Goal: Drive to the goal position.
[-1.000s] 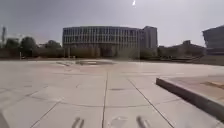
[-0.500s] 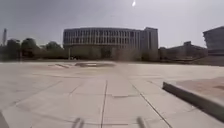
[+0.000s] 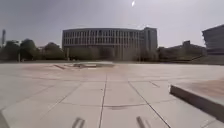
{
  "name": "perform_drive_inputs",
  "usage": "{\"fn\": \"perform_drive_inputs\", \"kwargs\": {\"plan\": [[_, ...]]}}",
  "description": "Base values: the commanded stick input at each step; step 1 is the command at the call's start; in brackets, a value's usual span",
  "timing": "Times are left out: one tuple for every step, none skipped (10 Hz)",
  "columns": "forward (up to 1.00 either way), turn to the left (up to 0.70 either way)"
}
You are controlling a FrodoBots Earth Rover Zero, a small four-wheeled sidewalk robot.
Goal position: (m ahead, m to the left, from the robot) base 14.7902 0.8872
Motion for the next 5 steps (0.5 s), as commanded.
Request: {"fn": "perform_drive_inputs", "kwargs": {"plan": [[0.70, 0.00], [0.70, 0.00], [0.70, 0.00], [0.70, 0.00], [0.70, 0.00]]}}
